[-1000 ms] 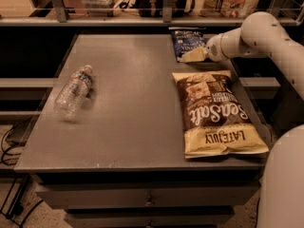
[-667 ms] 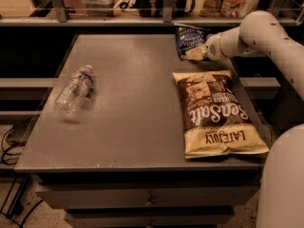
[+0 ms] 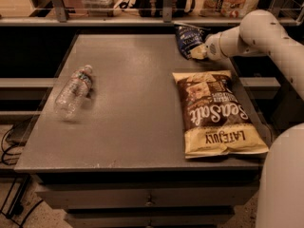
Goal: Pick blue chip bag
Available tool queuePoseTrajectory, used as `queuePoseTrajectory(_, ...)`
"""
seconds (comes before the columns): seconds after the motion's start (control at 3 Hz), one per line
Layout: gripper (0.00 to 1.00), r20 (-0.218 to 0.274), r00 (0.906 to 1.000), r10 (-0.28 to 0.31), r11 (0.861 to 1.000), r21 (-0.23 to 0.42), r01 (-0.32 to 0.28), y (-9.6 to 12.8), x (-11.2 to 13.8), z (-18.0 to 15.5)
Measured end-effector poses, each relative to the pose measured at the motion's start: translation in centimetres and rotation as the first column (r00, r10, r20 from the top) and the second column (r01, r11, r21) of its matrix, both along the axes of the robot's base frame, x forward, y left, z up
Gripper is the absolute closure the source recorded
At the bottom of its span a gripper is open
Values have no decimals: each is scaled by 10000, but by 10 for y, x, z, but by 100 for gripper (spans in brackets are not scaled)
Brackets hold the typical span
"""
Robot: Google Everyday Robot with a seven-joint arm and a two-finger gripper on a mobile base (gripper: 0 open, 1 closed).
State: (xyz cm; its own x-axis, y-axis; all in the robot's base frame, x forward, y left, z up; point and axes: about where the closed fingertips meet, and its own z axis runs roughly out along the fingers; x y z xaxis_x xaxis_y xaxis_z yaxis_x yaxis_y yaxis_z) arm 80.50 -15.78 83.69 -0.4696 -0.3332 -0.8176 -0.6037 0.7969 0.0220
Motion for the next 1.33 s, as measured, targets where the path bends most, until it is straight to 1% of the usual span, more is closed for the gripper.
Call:
queuePoseTrajectory(1.0,100,6,10000,3,10000,-2,-3,0,0,0)
queuePoseTrajectory(1.33,100,1302,9898,584,9977,-416,-534,8,-9,64)
